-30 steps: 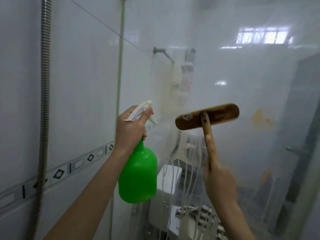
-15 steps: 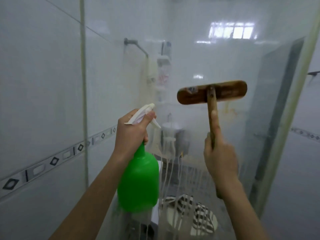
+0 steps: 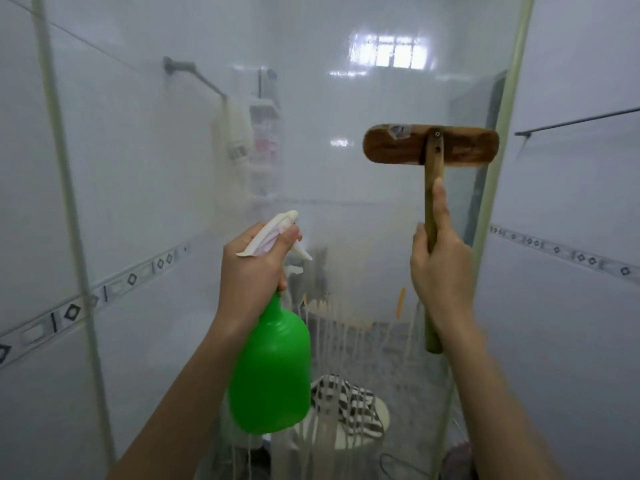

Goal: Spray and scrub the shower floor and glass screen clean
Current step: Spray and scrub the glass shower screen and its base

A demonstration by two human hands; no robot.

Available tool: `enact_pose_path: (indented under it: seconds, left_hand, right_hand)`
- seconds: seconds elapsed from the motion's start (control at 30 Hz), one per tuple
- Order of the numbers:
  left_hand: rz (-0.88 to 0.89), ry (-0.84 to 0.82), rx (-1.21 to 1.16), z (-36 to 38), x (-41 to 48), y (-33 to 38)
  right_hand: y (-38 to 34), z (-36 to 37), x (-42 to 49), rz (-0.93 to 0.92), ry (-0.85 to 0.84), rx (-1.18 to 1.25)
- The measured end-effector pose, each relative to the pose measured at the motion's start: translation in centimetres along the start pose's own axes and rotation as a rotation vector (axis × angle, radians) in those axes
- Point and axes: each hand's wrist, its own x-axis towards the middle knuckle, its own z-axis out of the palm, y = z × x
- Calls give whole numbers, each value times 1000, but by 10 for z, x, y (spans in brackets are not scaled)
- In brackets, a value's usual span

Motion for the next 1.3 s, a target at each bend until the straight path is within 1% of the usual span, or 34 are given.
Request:
enact_pose_path:
  seconds: [0.03,0.17,0.2,0.23,0.33,0.4,0.43,0.53,0.6,0.63,0.73,0.8,0.83,0.87,0.93,1.0,1.03,1.13,1.2,1.27,1.3]
  left_hand:
    - [-4,-7,-4,4,-1,-1]
    - [-34,-22,17,16,-7,-5]
    - [-43,-19,15,18,-8,-6]
    - [-51,-18,15,21,-9,-7]
    - [-69,-37,-1,27,-12,-7]
    - [-45,-59,-18,29,-12,-3]
    - [-29,-72,-23,29,-11,-1]
    - [19,-83,-43,29,0,6]
    - [40,-83,-71,29,10,13]
    - [51,-86,-81,30,16,17]
    - [71,-85,-102,31,32,30]
    - [85,-83,-109,31,42,38]
    - [88,-78,-118,32,47,40]
    - [89,-70,-131,33,52,44]
    - [87,-52,-147,32,62,49]
    - [94,-39,-156,31,69,54]
    - [103,-37,-154,30,73,57]
    - [112,-28,-141,28,80,62]
    - [107,-20,-136,26,82,63]
    - [108,-12,-135,23,84,63]
    - [112,-5,-135,20,84,62]
  right_hand:
    - [3,-1,-4,6,1,-11]
    - [23,1,-96,143,-131,23]
    - [23,-1,-103,154,-153,32]
    - [23,-1,-94,145,-137,41]
    - [9,-7,-21,125,-16,44]
    - [4,-10,5,92,31,41]
    - [3,-8,-3,102,18,42]
    - [10,-1,-71,169,-118,13]
    - [5,-4,-85,196,-180,26]
    - [3,-5,-68,163,-177,31]
    - [-20,-18,34,74,-56,-17]
    - [-32,-31,83,8,-4,-35]
    - [-34,-34,87,-1,-7,-48]
    - [-33,-34,75,28,-36,-40]
    - [-28,-30,26,87,-125,-32]
    - [-30,-27,-6,76,-175,-55]
    - [-33,-26,8,47,-156,-61]
    - [-59,-32,113,-62,-34,-146]
    - [-84,-45,169,-120,21,-122]
    - [-87,-43,171,-111,34,-92]
    - [-83,-39,148,-74,11,-65]
